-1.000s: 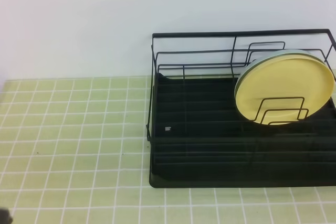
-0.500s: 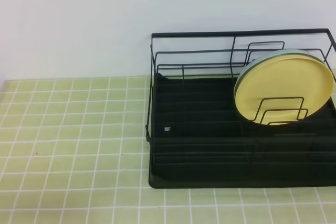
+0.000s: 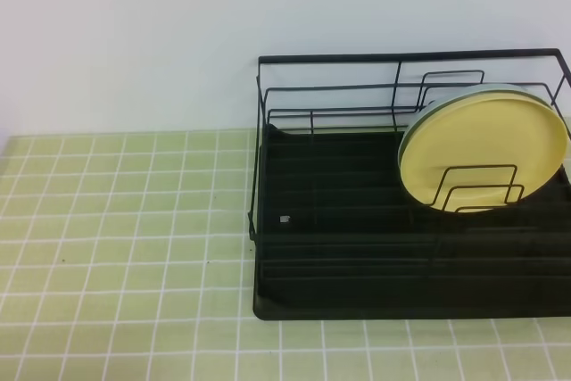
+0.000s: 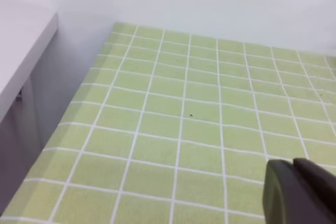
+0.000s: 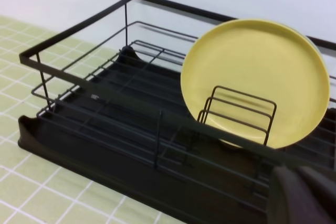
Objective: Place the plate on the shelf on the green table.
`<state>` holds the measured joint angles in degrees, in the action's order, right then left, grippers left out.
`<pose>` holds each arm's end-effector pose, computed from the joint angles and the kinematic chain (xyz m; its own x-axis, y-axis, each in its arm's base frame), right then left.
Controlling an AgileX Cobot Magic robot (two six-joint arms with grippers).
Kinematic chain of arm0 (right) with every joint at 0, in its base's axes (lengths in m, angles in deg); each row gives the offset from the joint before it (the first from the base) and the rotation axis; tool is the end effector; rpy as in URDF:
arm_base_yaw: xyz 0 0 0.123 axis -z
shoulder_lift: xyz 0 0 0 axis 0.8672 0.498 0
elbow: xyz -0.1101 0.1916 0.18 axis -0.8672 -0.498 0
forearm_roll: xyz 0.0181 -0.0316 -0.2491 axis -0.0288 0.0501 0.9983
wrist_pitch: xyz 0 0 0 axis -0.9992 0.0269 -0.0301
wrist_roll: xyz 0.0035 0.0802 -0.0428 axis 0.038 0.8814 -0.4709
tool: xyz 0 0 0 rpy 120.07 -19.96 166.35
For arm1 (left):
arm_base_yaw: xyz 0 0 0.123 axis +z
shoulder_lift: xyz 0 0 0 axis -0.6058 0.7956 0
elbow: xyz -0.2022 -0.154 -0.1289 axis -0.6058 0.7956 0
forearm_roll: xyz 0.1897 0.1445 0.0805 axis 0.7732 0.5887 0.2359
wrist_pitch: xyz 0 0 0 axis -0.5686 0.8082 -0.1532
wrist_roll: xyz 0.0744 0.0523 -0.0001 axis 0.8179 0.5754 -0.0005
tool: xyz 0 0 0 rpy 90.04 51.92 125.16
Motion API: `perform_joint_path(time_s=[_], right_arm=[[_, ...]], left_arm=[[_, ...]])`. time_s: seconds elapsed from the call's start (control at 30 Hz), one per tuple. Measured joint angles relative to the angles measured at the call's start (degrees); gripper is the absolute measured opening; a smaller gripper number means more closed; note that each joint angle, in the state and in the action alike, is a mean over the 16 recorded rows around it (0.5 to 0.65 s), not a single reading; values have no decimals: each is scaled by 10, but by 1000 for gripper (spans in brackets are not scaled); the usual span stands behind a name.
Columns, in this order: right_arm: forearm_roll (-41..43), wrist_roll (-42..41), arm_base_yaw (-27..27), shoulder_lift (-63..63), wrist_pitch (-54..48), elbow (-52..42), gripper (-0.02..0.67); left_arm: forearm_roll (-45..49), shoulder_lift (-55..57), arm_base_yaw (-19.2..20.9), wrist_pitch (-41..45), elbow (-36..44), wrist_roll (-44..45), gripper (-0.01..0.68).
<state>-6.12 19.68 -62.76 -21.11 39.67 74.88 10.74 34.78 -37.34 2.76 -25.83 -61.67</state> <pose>0.0581 0.0261 0.2567 -0.1323 -0.1859 -0.9736 -0.3277 0.9352 -0.1341 0.0548 0.0007 0.1857 -0.1991 -0.2278 -0.9531 -0.0541 0.9737 -0.2214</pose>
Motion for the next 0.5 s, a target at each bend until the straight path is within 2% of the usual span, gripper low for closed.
perform_joint_path(time_s=[0.5], right_arm=[[-1,0,0,0,-1,0,-2]], left_arm=[[18,-9,1,17,0,-21,-2]])
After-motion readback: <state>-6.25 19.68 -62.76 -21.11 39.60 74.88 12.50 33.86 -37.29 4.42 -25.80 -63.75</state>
